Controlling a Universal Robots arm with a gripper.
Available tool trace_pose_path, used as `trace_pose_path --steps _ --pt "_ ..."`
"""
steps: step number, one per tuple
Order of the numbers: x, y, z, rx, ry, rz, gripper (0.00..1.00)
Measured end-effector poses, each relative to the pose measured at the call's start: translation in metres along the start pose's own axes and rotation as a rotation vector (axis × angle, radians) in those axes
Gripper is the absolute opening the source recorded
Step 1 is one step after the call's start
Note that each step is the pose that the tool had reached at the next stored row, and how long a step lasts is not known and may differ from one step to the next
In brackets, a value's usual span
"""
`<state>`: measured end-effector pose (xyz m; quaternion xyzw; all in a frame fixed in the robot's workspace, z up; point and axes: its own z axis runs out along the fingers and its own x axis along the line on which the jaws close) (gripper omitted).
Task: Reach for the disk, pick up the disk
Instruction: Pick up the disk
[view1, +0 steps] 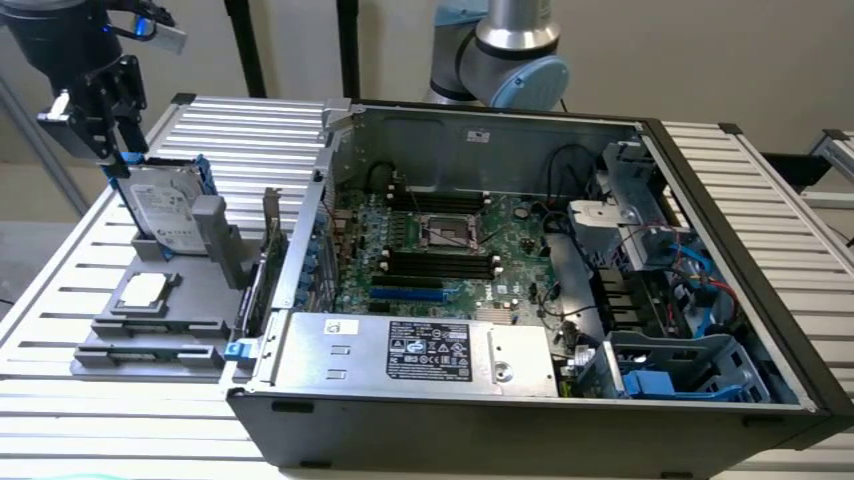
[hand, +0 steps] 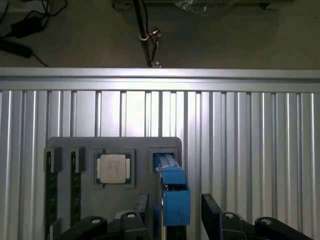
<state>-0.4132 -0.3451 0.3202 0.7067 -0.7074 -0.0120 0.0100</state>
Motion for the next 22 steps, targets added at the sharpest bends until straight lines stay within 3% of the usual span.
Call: trace_pose_path --steps 12,18,22 --pt "0.0 -0.0006 0.0215 0.0 0.0011 -0.038 0.54" --pt "0.0 -0.0004 0.0244 0.0001 -0.0004 -0.041 0.54" --pt "0.0 0.0002 0.0269 0.0032 -0.0004 -0.039 0.54"
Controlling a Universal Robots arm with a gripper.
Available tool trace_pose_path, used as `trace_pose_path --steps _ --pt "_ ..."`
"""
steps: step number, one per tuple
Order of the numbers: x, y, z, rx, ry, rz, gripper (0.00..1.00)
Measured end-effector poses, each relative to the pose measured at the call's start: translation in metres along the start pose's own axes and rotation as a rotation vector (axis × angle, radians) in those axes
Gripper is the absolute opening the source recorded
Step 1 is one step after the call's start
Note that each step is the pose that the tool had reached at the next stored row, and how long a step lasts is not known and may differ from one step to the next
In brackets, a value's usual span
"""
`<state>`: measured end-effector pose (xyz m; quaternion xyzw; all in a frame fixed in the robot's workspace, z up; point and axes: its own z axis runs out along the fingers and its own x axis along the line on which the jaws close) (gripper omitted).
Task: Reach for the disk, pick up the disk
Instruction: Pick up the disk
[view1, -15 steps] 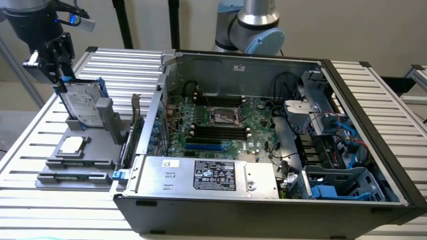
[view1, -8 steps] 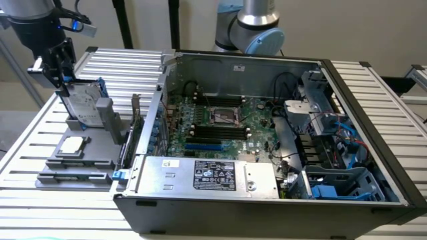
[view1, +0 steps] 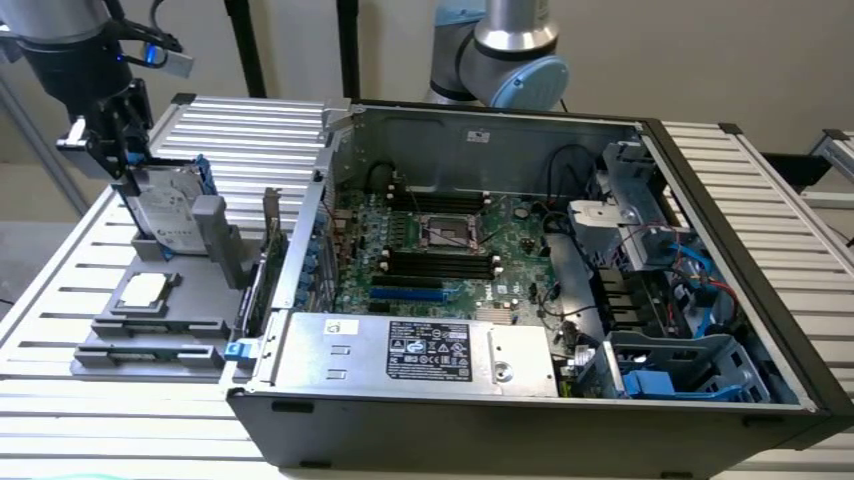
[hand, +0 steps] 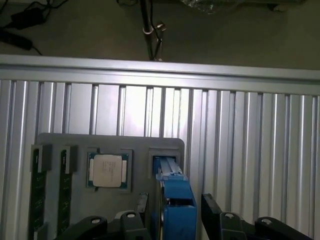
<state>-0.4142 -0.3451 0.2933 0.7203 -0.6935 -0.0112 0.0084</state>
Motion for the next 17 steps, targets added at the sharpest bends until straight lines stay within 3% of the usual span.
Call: trace_pose_path --steps 8,17 --pt "-0.0004 0.0042 0.0035 0.0165 0.0004 0.005 0.54" --pt "-0.0022 0.0045 0.0041 0.0169 0.0005 0.005 0.54"
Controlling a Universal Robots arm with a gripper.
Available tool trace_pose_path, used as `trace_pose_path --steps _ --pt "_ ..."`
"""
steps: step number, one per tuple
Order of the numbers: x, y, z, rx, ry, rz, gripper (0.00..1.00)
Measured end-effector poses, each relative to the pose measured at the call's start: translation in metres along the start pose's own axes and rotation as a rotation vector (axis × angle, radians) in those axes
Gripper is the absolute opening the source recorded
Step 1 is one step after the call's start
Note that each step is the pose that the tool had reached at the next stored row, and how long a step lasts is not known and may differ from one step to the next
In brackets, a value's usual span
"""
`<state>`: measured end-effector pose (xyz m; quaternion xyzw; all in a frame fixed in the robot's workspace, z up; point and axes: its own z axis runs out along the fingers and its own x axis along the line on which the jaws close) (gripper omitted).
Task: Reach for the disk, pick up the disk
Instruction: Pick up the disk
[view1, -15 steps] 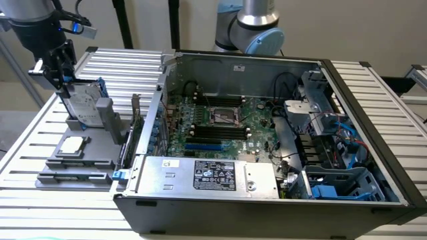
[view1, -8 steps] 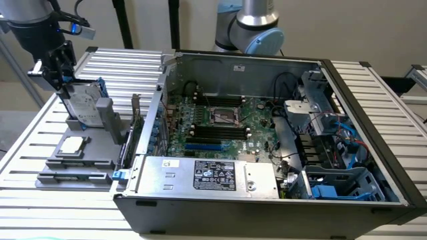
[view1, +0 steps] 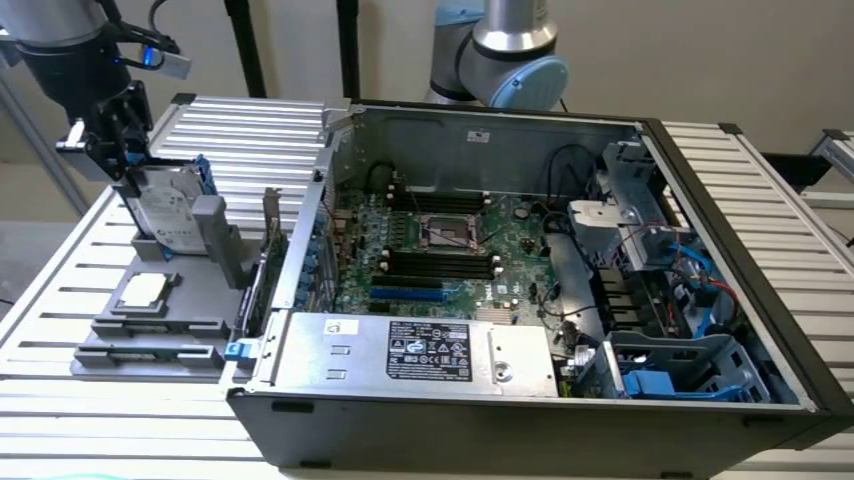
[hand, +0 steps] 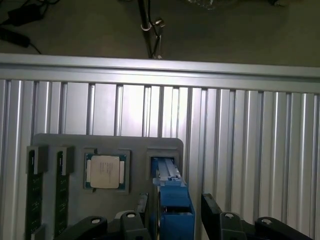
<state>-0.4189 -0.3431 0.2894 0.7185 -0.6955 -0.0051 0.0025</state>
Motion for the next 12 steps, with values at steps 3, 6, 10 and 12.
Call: trace_pose_path --steps 3,6,10,12 --pt "0.0002 0.0 0.0001 0.0 0.0 0.002 0.54" --pt "0.0009 0.0 0.0004 0.0 0.0 0.005 0.54" --pt "0.0011 0.0001 0.0006 -0.0001 0.0 0.006 0.54" --pt "0.0011 0.0 0.0006 -0.0002 0.0001 0.006 0.52"
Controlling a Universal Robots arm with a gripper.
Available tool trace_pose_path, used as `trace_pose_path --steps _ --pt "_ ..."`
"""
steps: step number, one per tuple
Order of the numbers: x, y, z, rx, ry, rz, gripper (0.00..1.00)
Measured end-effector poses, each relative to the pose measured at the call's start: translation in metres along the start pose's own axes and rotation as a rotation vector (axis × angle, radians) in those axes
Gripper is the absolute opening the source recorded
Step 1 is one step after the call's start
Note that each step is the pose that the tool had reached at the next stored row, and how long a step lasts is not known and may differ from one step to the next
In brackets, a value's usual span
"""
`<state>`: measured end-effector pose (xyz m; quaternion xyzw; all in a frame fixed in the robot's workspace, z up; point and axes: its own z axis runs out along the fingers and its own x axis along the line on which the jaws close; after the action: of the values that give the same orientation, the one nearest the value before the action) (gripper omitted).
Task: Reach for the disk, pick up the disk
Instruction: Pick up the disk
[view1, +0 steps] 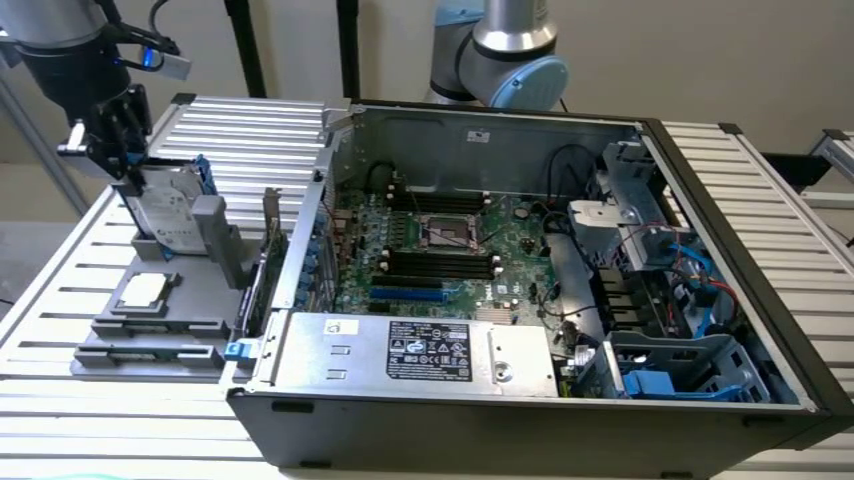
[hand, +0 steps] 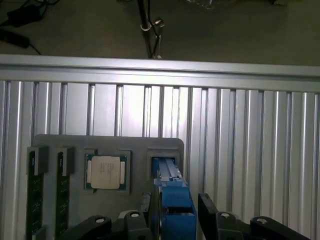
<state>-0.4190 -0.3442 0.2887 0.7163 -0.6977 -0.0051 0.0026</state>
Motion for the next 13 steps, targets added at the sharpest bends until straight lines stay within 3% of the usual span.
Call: trace_pose_path --steps 2,3,4,13 --pt "0.0001 0.0 0.0 0.0 0.0005 0.0 0.39" --pt "0.0001 0.0 0.0 0.0 0.0003 0.0 0.39" --pt "0.0001 0.0 0.0001 0.0001 0.0001 0.001 0.33" --pt "0.004 0.0001 0.0002 0.0002 0.0001 0.008 0.33"
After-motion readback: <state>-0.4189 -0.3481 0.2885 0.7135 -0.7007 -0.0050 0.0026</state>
